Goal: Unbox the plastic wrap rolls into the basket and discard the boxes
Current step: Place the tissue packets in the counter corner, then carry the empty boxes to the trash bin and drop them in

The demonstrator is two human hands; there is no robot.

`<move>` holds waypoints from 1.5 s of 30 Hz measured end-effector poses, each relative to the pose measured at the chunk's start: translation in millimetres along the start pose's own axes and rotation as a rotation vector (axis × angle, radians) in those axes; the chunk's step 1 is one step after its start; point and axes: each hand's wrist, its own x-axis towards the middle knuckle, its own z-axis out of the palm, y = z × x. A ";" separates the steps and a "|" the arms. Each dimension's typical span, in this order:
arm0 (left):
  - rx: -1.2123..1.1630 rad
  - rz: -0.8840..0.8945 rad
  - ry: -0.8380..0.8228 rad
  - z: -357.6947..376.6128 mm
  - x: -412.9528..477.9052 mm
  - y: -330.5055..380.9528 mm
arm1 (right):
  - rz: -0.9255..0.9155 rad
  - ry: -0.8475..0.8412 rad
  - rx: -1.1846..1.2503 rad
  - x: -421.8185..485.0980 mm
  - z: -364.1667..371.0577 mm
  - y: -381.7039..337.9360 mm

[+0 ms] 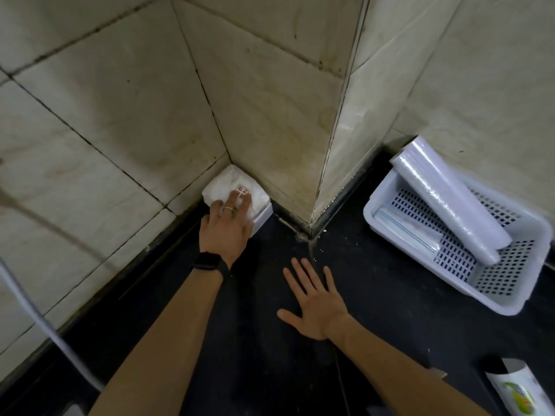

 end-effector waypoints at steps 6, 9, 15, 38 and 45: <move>-0.021 -0.006 -0.010 -5.7 -1.7 1.9 | -0.007 0.019 0.015 0.7 4.5 1.8; -0.102 0.003 0.036 -18.3 -19.3 2.5 | 0.011 -0.018 0.010 0.1 1.6 0.1; -0.171 0.034 0.044 -50.3 -86.1 5.6 | 0.053 -0.123 0.091 -11.6 -45.2 -15.8; 0.110 0.436 -0.274 19.3 -244.3 266.4 | 0.879 0.504 0.603 -394.0 97.6 148.4; 0.399 0.520 -0.442 14.9 -224.7 285.1 | 0.941 0.264 0.587 -406.7 127.1 168.1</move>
